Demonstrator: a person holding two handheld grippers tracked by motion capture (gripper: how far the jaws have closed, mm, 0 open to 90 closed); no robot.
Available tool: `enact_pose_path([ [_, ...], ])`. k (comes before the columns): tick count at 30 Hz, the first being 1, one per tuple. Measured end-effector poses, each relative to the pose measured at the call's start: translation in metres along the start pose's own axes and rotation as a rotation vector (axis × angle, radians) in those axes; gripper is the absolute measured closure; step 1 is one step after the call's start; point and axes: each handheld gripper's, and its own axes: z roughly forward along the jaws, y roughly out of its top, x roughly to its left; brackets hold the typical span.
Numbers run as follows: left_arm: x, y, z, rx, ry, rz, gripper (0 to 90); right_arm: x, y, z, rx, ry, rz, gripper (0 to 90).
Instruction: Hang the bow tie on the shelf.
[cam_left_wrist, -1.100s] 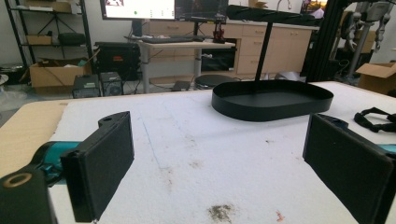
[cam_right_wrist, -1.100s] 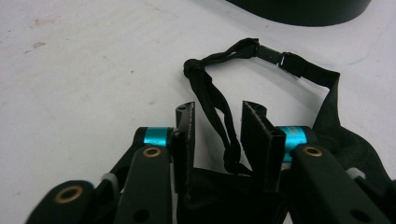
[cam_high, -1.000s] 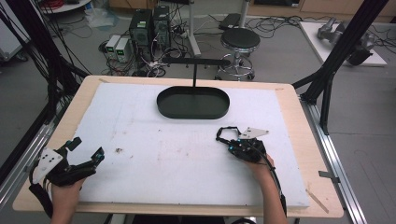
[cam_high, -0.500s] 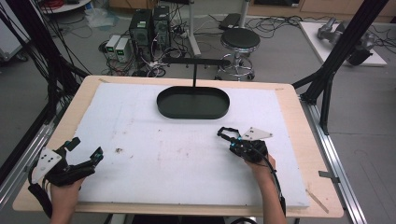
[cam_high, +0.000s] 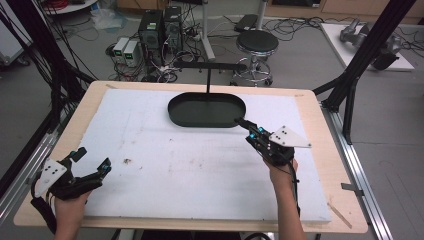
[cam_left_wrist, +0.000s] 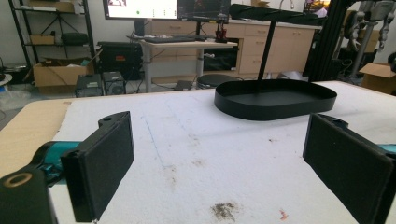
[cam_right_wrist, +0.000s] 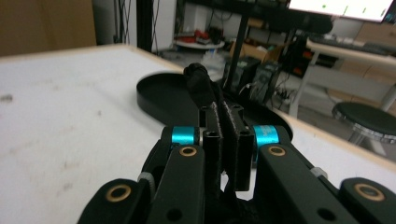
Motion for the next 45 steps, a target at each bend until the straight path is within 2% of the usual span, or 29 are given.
enact_pose_path([
  [3,-0.001,0.000,0.000,0.001,-0.001,0.003,9.3,-0.002,0.011,0.001,-0.045,-0.029,0.023,86.6],
  [6,-0.001,0.000,0.000,-0.002,-0.003,0.004,9.3,-0.007,0.022,0.003,-0.078,-0.076,0.027,86.6],
  [9,-0.001,0.000,0.000,-0.003,-0.006,0.002,9.3,-0.010,0.030,0.005,-0.094,-0.104,0.023,86.6],
  [11,-0.001,0.000,0.001,-0.002,-0.009,0.001,9.3,-0.014,0.040,0.010,-0.104,-0.153,0.004,86.6],
  [13,0.000,-0.001,0.001,-0.002,-0.009,0.001,9.3,-0.016,0.044,0.013,-0.107,-0.169,0.003,86.7],
  [14,0.000,-0.001,0.001,-0.004,-0.010,-0.001,9.3,-0.019,0.050,0.018,-0.115,-0.194,-0.002,86.7],
  [18,0.001,-0.001,0.000,-0.006,-0.009,-0.006,9.3,-0.022,0.058,0.027,-0.124,-0.215,-0.014,86.7],
  [26,0.002,0.002,-0.003,-0.030,-0.012,-0.012,9.3,-0.027,0.077,0.054,-0.179,-0.296,-0.060,86.7],
  [32,0.000,0.005,-0.005,-0.042,-0.024,-0.009,9.3,-0.031,0.080,0.074,-0.168,-0.319,-0.077,86.7],
  [33,0.000,0.006,-0.005,-0.047,-0.025,-0.009,9.3,-0.035,0.078,0.082,-0.153,-0.309,-0.059,86.7],
  [35,0.000,0.007,-0.008,-0.053,-0.024,-0.006,9.3,-0.036,0.077,0.086,-0.149,-0.308,-0.059,86.6],
  [38,0.000,0.009,-0.010,-0.061,-0.023,-0.010,9.3,-0.044,0.075,0.098,-0.145,-0.330,-0.042,86.6],
  [41,0.000,0.008,-0.011,-0.058,-0.023,-0.005,9.3,-0.046,0.070,0.110,-0.116,-0.362,-0.071,86.7],
  [45,0.001,0.008,-0.010,-0.058,-0.027,-0.009,9.3,-0.044,0.062,0.123,-0.088,-0.373,-0.079,86.6],
])
